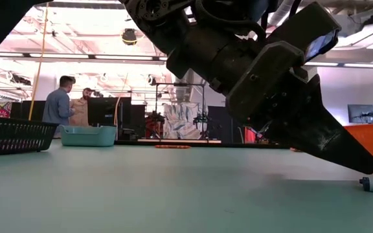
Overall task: Sort crayons
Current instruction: Put the green crayon into the green bin
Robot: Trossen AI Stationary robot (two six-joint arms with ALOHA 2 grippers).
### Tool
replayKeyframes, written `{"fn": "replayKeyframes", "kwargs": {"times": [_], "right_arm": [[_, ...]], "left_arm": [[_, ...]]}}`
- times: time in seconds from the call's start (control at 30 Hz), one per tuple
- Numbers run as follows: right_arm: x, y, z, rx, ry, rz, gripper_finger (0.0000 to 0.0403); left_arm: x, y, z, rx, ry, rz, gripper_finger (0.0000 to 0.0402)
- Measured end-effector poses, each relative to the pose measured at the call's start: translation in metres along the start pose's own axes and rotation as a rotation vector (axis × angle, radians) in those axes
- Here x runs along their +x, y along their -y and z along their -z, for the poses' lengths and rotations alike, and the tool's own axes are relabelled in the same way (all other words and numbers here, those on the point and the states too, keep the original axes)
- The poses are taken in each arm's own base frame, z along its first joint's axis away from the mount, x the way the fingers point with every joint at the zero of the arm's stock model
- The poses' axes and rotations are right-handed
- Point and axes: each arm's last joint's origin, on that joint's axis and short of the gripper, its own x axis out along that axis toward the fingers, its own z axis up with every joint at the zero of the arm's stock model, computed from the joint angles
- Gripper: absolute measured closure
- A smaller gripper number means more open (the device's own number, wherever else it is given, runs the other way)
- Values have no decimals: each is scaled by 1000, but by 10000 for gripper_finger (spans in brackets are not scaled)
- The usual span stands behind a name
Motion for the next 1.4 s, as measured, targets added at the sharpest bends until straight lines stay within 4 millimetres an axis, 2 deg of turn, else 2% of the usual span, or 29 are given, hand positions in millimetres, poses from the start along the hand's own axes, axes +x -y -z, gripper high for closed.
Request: {"fn": "replayKeyframes", "kwargs": {"times": [0.43, 0.8, 1.07, 1.4], "right_arm": [[2, 10, -7, -6, 4, 81, 340], [1, 10, -7, -9, -7, 77, 340], [-1, 18, -9, -14, -17, 126, 340], [2, 27, -21, -31, -31, 169, 340]], "left_arm": [[0, -2, 0, 47, -5, -54, 233], [-4, -19, -3, 48, 57, -60, 233], [-9, -35, 0, 76, 75, -24, 233], [-10, -41, 4, 65, 48, -13, 233]]}}
